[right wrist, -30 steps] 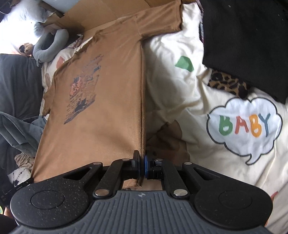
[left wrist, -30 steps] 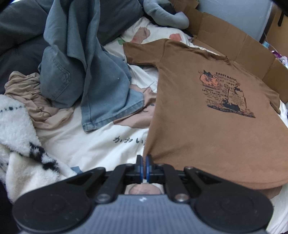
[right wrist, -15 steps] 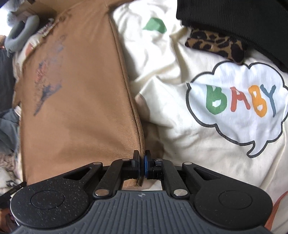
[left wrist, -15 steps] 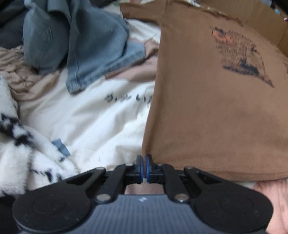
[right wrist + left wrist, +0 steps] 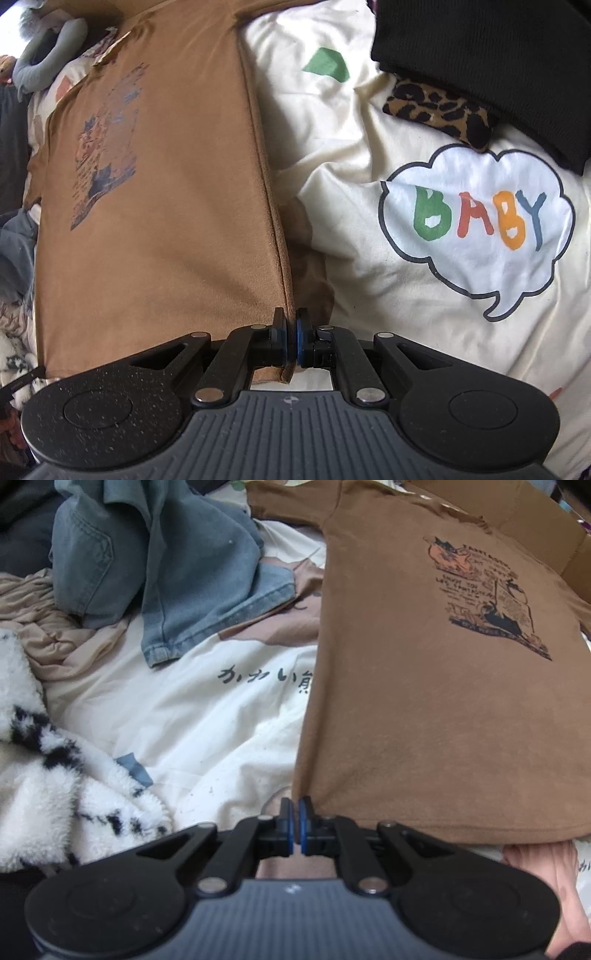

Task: Fold clothes

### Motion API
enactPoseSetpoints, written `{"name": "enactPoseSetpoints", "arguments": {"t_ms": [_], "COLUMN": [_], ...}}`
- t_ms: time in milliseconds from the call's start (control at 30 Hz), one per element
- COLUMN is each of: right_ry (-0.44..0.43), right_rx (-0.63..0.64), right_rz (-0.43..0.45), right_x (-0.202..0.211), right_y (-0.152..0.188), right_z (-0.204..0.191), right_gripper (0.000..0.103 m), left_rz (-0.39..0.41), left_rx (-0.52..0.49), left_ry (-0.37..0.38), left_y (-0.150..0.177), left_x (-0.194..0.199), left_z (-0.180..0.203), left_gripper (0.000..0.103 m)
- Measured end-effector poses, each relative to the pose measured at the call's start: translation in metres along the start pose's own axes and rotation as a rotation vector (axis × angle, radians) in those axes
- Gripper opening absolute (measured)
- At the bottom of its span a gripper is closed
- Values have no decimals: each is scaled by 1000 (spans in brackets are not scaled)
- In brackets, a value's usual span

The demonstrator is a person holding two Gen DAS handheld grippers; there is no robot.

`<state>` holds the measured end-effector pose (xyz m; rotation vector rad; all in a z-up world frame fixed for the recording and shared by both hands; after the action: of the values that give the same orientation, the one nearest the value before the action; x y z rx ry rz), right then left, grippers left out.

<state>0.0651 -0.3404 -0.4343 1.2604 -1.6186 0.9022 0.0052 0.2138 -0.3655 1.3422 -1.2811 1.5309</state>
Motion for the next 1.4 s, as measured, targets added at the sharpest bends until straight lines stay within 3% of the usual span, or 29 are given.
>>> {"name": "enactPoseSetpoints", "arguments": {"t_ms": [467,633,1133,1400], "right_ry": [24,30,98,106], "right_rx": [-24,-36,-10,-3], "right_rz": [-39,-36,-31,-31], "right_x": [-27,-37,-47,-50], "right_y": [7,6,12,11], "right_z": [12,16,20,15], "right_gripper": [2,3,2,2], "left_rz": [-46,-6,59,60], "left_rx": [-36,-4,79,89], "left_ry": [-14,33,32,52], "left_y": [8,6,12,16], "left_x": [-32,-24,-40,-51], "left_z": [6,4,-15,-4], "left_gripper": [3,6,7,7]}}
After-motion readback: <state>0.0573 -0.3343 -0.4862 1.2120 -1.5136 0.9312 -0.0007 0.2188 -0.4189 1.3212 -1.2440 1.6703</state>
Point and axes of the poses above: each gripper's, at about its wrist camera, not at the fingertips, and x roughly against the way its jaws point, z to its right, y to its underside, the point moved 9 cm from there along -x, roughly the way its jaws point, and after that the axes turned 2 degrees about -z, right-handed, at the moved point
